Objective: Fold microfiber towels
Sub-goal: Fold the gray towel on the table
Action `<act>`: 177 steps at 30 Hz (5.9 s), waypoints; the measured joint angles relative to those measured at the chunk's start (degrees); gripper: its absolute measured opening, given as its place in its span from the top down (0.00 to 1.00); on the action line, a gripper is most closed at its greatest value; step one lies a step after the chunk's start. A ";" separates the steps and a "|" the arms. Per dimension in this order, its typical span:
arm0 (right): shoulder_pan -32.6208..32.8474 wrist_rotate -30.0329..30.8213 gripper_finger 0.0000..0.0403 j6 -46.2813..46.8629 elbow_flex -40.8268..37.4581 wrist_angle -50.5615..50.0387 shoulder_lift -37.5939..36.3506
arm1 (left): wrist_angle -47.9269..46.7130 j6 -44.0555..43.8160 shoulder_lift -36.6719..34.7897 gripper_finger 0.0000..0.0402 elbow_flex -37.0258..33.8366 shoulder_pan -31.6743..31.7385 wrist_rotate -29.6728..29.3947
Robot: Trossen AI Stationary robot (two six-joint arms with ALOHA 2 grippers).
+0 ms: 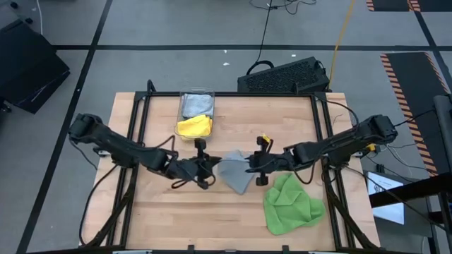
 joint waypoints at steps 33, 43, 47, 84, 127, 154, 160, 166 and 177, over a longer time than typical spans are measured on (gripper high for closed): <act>17.08 7.33 1.00 21.47 13.82 -5.01 -2.93 | 4.03 -3.91 -9.35 0.99 -0.08 -8.24 13.90; 3.80 7.09 1.00 13.22 3.81 1.93 -2.95 | -4.86 -8.97 -7.61 0.99 -1.98 2.22 6.86; -1.93 2.98 1.00 12.54 -2.25 7.85 -2.95 | -4.92 -10.33 -6.61 0.98 -4.60 7.02 7.62; -7.32 -29.86 1.00 21.89 -23.42 47.35 9.25 | 11.33 -20.91 13.08 0.99 -7.44 -0.54 21.43; -0.37 -24.27 0.62 18.66 -23.40 26.70 2.96 | 18.13 -39.03 17.58 0.52 -5.76 -4.17 13.05; -0.53 -27.61 0.91 34.98 -23.40 38.91 13.05 | 10.69 -33.90 17.57 0.52 -5.76 -8.32 3.71; -0.08 -30.33 0.98 34.29 -23.42 39.00 8.72 | 6.97 -34.37 17.55 0.52 -5.76 -7.12 -3.55; 0.80 -30.35 0.99 34.89 -23.42 38.92 7.44 | 4.55 -37.45 17.57 0.52 -5.82 -0.84 -2.28; 2.45 -30.20 1.00 35.33 -23.40 43.64 7.41 | 0.15 -30.62 17.57 0.53 -5.82 2.35 5.35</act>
